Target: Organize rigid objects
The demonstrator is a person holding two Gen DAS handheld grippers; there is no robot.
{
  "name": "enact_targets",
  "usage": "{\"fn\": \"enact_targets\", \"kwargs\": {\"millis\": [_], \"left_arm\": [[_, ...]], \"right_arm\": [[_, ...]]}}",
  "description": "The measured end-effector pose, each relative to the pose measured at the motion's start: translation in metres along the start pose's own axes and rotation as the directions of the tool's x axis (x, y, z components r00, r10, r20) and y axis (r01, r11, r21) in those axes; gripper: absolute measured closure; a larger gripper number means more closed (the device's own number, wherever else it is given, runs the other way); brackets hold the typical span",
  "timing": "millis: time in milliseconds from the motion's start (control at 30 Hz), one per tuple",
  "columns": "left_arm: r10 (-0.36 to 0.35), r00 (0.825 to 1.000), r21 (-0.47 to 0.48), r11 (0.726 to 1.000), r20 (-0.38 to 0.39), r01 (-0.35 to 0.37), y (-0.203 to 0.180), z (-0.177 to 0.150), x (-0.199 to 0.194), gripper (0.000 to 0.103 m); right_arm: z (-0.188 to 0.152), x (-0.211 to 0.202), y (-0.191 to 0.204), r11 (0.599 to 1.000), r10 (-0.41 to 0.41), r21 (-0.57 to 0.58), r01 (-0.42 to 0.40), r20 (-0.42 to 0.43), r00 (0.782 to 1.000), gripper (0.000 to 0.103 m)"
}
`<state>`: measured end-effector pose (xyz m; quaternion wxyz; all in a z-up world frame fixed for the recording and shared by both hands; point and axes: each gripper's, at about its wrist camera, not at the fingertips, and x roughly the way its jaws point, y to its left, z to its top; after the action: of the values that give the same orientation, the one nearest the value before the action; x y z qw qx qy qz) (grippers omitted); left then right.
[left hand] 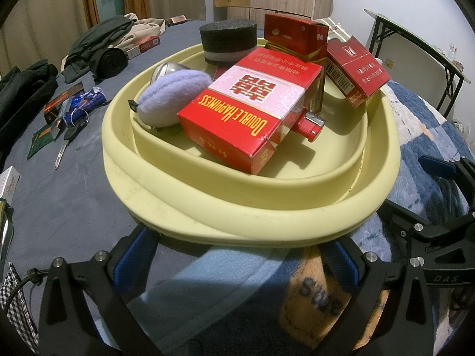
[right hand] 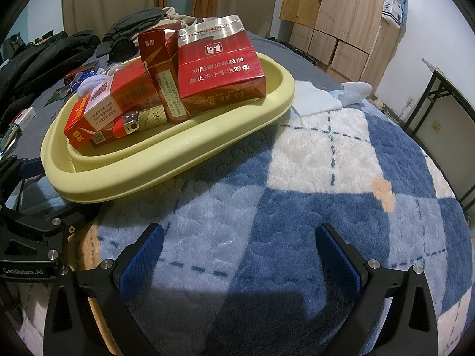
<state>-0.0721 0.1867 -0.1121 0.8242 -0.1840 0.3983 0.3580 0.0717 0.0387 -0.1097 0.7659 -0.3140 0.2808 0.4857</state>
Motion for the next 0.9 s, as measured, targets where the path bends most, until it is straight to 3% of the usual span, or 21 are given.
{"fn": "enact_targets", "kwargs": {"millis": [900], "left_arm": [[0.001, 1.000, 0.001, 1.000, 0.000, -0.001, -0.0003, -0.0010, 0.0008, 0.000]], "right_arm": [[-0.0001, 0.0012, -0.0009, 1.000, 0.000, 0.000, 0.000, 0.000, 1.000, 0.000]]}}
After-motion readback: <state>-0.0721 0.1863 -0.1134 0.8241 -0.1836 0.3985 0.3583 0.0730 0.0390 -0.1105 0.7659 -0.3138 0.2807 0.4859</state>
